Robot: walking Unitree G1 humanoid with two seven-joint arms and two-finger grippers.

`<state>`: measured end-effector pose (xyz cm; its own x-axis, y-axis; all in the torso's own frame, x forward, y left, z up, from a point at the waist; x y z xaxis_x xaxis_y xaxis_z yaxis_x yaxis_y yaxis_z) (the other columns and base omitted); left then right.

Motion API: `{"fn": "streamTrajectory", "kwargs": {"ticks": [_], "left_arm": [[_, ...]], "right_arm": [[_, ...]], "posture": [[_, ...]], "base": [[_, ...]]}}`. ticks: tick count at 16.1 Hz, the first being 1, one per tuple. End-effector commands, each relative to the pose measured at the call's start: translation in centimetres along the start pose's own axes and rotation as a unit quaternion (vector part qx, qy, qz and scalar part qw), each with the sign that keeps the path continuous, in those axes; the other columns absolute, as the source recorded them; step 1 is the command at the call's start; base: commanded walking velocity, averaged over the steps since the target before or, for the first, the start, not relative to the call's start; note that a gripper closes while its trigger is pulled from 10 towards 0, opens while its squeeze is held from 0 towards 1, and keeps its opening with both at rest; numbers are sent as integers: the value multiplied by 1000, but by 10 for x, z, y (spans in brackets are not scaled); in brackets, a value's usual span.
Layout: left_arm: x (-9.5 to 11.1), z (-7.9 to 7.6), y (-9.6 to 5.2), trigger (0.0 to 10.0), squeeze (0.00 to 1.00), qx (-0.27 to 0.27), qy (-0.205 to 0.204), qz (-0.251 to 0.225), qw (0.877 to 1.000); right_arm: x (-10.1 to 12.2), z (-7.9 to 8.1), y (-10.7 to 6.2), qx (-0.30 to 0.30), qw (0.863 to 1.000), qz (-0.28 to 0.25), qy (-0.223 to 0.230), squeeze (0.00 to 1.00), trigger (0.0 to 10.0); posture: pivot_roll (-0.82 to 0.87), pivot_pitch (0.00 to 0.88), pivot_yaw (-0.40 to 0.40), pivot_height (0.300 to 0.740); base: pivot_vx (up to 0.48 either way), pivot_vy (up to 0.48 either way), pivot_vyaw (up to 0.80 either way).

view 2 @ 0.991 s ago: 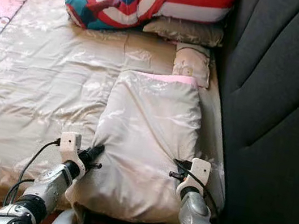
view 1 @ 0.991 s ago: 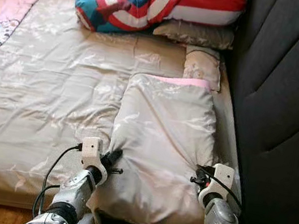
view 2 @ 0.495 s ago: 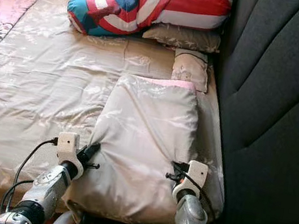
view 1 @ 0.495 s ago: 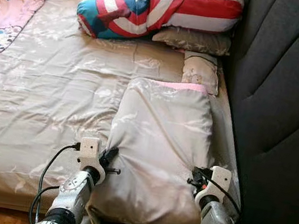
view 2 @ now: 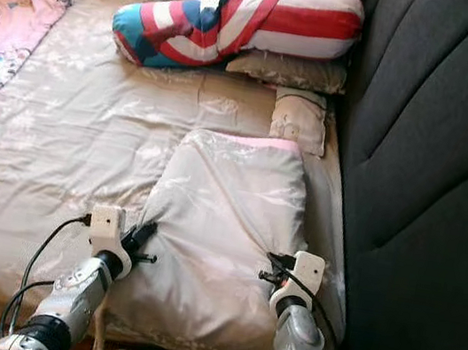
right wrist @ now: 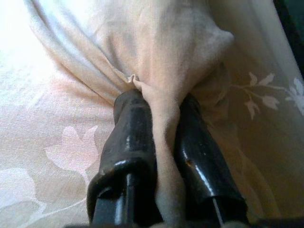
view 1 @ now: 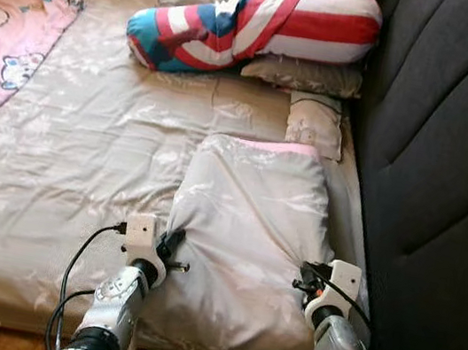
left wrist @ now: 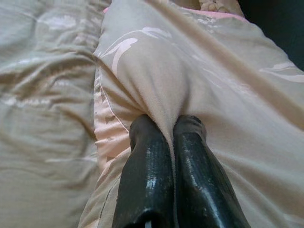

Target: Clean up the room

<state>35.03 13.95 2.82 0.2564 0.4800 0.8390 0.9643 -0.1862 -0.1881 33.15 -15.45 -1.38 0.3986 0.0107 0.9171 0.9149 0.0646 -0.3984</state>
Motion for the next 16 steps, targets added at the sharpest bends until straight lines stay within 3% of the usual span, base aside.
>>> {"fn": "streamTrajectory", "kwargs": {"ticks": [1, 14, 16], "left_arm": [[9, -3, 0, 10000, 0, -8, 7, -21, 1000], [5, -6, 0, 10000, 0, -15, 27, -9, 999], [3, -7, 0, 10000, 0, -18, 30, -5, 999]], "right_arm": [[19, 1, 3, 2, 999, -40, -14, 0, 10000], [13, -2, 3, -14, 1000, -24, -13, 0, 10000], [13, -2, 3, -14, 1000, -25, -11, 0, 10000]], "posture": [[-24, 109, -9, 740], [-21, 114, -9, 740], [-22, 115, -9, 740]], "base": [[0, 0, 0], [0, 0, 0], [0, 0, -800]]}}
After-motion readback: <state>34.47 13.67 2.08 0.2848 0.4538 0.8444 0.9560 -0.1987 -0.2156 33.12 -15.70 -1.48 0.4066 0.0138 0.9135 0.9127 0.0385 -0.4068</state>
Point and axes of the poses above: a point about 5 cm out from each wrist's last joint towards the gripper, its own y axis pointing out of the wrist towards the gripper, its own x axis along the axis of the wrist's last joint, z = x × y, the point moved 4 cm from there along y, pointing out of the wrist towards the gripper, and after that the axes turned 15 degrees about -y, right-handed, at the moved point
